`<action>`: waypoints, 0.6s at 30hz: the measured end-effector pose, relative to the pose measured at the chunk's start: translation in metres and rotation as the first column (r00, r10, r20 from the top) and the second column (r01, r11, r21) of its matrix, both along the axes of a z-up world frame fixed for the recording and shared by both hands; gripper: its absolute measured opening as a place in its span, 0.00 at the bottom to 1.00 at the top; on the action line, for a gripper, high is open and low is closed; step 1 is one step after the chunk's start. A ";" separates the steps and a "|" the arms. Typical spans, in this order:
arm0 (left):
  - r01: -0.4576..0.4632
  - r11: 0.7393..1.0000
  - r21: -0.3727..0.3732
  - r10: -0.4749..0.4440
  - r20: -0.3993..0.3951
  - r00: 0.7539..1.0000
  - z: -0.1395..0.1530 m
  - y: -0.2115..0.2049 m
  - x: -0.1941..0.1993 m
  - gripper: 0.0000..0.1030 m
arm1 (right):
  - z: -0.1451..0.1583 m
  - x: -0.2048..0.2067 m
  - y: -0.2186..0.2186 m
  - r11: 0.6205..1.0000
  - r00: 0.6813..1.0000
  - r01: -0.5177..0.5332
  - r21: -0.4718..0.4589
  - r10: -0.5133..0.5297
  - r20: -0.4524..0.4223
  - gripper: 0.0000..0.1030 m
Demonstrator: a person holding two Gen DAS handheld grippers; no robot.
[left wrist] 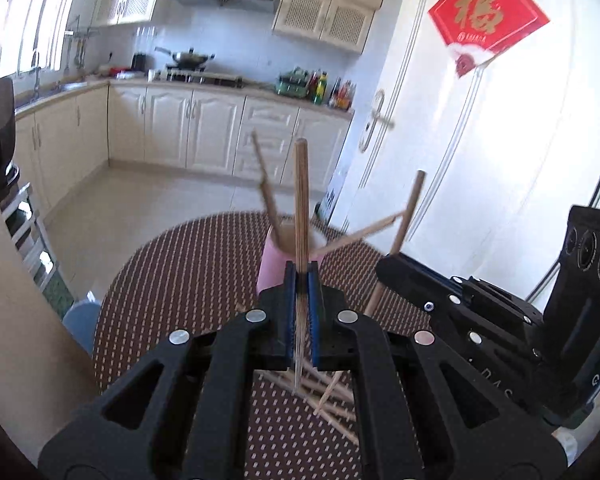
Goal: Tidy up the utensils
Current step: 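Lower the left tool's chopstick into the pink cup while the right tool lowers its own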
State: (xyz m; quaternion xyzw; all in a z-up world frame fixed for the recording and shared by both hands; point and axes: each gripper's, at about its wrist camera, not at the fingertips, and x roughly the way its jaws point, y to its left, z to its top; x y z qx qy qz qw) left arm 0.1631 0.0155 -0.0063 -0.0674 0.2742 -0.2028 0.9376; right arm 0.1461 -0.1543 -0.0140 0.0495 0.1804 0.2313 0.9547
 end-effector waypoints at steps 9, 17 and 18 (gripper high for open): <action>-0.012 1.000 -0.018 0.014 0.130 0.991 0.037 -0.022 0.021 0.06 | 0.023 0.015 -0.016 0.988 0.972 0.154 0.028 -0.156 0.178 0.04; -0.042 0.999 -0.031 0.048 0.232 0.972 0.052 -0.034 0.042 0.06 | 0.025 0.037 -0.022 0.970 0.923 0.237 0.056 -0.243 0.298 0.04; -0.054 0.998 -0.032 0.060 0.242 0.968 0.052 -0.035 0.045 0.06 | 0.024 0.041 -0.022 0.967 0.917 0.246 0.061 -0.253 0.309 0.04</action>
